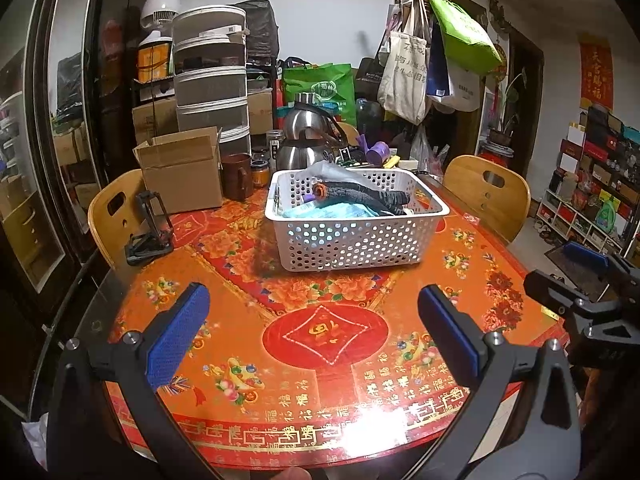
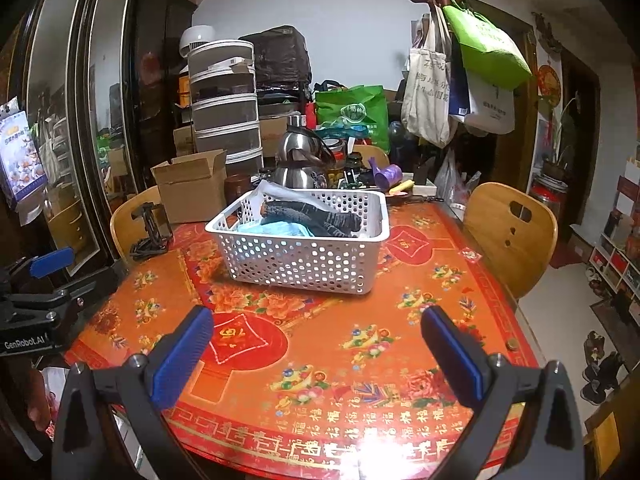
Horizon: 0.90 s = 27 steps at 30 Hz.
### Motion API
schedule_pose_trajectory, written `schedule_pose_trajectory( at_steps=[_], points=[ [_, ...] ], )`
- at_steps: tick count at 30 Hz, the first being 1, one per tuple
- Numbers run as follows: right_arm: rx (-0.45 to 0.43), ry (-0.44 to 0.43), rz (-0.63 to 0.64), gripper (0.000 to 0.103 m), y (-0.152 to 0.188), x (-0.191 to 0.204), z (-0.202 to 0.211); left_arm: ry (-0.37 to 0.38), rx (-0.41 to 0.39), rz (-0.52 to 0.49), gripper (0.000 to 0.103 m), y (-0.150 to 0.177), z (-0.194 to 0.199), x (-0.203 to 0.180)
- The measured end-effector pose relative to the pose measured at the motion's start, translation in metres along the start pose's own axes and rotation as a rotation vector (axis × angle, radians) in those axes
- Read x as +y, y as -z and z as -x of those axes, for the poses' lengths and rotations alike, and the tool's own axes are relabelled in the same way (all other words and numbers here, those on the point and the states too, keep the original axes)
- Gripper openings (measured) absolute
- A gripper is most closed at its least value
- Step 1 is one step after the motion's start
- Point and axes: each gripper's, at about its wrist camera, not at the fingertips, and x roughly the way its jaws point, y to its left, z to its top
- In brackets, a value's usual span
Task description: Organize soft objects
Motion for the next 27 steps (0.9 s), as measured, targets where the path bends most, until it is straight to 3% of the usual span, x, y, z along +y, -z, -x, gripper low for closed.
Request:
schedule_pose_trajectory(
  at_steps=[27],
  points=[
    [-0.001,0.004,0.006,0.103,0.0004,0.0006,0.0026,0.001,0.002,0.007,0.103,0.0041,-0.0018,0.0021]
  ],
)
